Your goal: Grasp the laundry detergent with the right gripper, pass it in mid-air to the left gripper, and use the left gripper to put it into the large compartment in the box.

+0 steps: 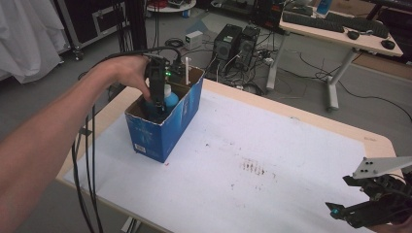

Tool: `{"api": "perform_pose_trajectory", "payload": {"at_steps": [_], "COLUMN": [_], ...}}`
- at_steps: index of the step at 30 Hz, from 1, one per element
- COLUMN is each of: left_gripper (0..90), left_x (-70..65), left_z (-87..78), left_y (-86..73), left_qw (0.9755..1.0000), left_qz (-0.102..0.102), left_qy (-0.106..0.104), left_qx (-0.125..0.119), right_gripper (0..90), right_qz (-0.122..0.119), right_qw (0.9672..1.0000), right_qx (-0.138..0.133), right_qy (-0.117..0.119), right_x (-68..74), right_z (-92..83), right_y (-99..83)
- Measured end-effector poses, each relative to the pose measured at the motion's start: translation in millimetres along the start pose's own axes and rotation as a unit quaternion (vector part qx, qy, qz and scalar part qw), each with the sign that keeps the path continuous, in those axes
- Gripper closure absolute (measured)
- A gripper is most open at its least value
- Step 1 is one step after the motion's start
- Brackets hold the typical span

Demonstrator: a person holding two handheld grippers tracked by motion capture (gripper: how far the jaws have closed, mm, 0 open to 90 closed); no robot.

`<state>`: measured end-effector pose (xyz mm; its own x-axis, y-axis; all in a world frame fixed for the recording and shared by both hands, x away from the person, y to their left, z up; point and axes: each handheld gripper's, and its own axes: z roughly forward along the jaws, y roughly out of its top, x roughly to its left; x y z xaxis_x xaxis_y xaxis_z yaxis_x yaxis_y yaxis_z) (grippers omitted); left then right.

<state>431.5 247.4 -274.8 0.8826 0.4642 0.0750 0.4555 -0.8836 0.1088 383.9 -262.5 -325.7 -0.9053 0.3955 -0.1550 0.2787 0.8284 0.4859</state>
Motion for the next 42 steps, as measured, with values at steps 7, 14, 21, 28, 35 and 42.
{"api": "perform_pose_trajectory", "payload": {"at_steps": [7,14,21,28,35,42], "left_gripper": [37.3,37.3,34.7,28.9,27.6,27.6], "left_x": [-1.7,-1.0,-1.0,1.0,2.4,2.0], "left_z": [0.5,-0.4,-2.3,-6.8,-13.5,-28.9], "left_y": [0.3,-1.4,-1.4,-2.1,-0.1,5.4], "left_qw": [1.0,1.0,1.0,0.9998,0.9998,0.9996], "left_qz": [0.0,0.001,-0.001,-0.011,-0.012,-0.013], "left_qy": [0.005,0.004,0.007,0.015,0.015,0.026], "left_qx": [0.001,-0.003,-0.005,0.003,0.006,0.007], "right_gripper": [12.8,12.8,12.8,12.7,12.8,12.8], "right_qz": [-0.001,0.001,0.002,0.0,-0.002,-0.002], "right_qw": [0.9999,0.9999,0.9999,0.9999,0.9999,0.9999], "right_qx": [-0.011,-0.011,-0.014,-0.011,-0.009,-0.009], "right_qy": [-0.004,-0.006,-0.007,-0.006,-0.005,-0.005], "right_x": [1.6,1.7,1.8,3.3,4.4,4.5], "right_z": [-1.1,-3.2,-3.7,-3.2,-3.5,-4.2], "right_y": [0.8,-0.5,-0.4,1.3,1.2,0.3]}}
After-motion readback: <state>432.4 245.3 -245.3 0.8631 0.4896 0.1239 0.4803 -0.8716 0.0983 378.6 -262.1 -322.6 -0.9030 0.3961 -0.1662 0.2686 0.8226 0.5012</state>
